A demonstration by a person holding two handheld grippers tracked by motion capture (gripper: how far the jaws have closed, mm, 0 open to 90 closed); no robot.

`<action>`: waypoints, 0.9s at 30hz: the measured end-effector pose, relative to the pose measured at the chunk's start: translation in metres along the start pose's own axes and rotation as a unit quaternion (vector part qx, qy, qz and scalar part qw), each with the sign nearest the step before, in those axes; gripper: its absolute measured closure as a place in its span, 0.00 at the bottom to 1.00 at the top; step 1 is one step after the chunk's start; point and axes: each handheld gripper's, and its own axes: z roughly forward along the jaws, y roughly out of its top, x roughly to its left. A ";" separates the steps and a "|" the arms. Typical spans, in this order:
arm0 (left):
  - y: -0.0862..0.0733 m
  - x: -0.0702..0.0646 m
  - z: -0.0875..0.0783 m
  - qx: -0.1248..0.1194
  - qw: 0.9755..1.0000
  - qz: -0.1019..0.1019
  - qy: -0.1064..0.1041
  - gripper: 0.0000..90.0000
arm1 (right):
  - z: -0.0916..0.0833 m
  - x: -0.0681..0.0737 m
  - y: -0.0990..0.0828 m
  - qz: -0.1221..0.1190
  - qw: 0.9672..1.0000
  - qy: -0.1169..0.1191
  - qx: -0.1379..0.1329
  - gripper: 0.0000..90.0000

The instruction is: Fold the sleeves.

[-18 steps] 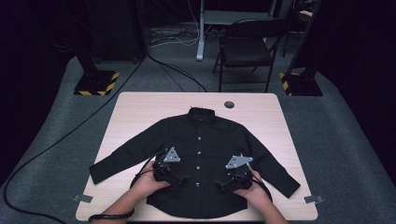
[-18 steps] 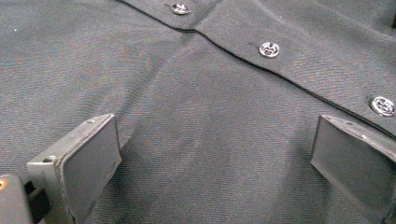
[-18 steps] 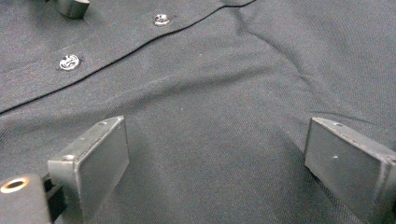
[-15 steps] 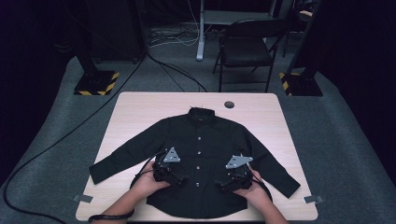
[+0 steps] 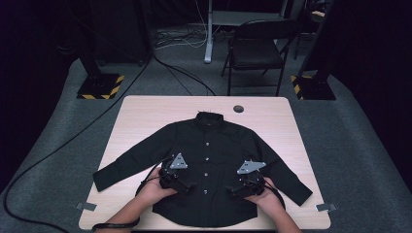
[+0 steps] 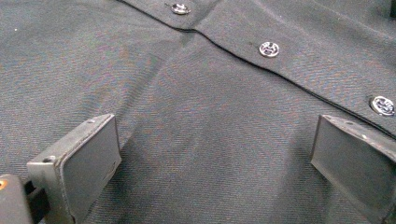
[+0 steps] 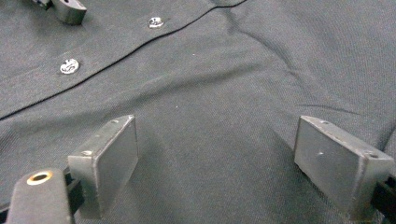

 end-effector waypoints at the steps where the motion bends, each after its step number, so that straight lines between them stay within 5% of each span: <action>1: 0.000 0.000 0.000 0.000 1.000 0.000 0.000 0.01 | -0.001 0.001 0.000 -0.004 1.000 -0.001 0.001 0.15; 4: 0.000 0.000 0.000 0.000 1.000 0.001 0.000 0.01 | -0.003 0.002 0.001 -0.011 1.000 -0.007 -0.001 0.16; 15: 0.000 0.000 0.000 0.000 1.000 0.001 0.000 0.01 | -0.014 -0.009 0.004 0.031 0.999 -0.013 -0.027 0.18; 20: 0.000 0.000 0.000 0.000 1.000 0.001 0.000 0.01 | -0.016 -0.008 0.006 0.011 1.000 -0.018 -0.021 0.18; 27: 0.000 0.000 0.000 0.000 1.000 0.001 0.000 0.01 | -0.017 -0.007 0.006 0.014 1.000 -0.016 -0.015 0.15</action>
